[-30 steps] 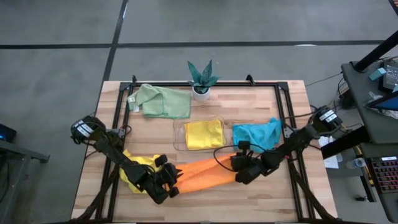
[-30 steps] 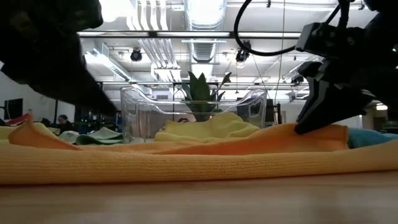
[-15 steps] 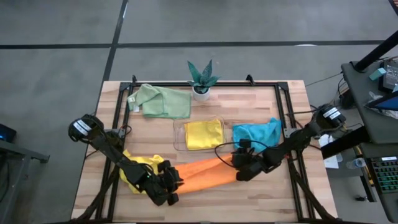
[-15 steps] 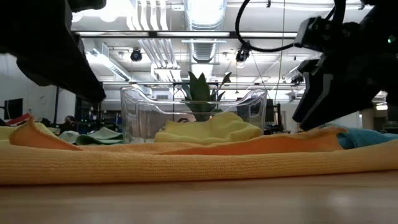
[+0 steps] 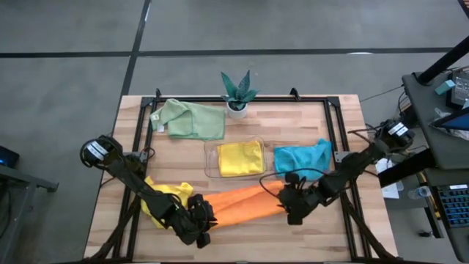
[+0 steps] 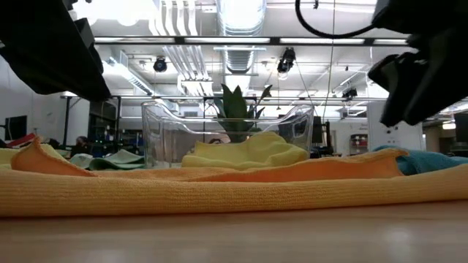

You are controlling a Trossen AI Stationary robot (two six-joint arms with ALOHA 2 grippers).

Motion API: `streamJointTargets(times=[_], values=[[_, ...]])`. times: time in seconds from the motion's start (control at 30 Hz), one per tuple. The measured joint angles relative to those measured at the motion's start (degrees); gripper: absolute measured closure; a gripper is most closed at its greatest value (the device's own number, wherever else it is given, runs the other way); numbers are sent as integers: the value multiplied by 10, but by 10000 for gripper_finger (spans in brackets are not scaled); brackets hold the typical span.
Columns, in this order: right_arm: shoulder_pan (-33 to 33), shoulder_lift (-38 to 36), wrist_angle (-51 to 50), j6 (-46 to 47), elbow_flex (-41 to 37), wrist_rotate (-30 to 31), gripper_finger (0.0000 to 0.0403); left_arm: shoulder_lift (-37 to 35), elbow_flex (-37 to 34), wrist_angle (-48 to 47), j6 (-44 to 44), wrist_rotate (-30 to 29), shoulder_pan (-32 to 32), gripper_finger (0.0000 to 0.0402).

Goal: Fold microfiber towels
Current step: Fold the orange microfiber towel

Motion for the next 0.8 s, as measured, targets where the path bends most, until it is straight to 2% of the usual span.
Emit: streamJointTargets(times=[0.17,0.5,0.67,0.8], values=[[24,38,25,5,0,0,268,10,1,17,0,1,-1,350],[25,125,50,10,0,-3,345,47,1,59,-9,-1,-2,350],[27,128,53,15,1,-37,380,47,2,58,-15,-2,-2,350],[31,122,50,31,1,-90,393,47,2,56,-15,-2,-2,350]])
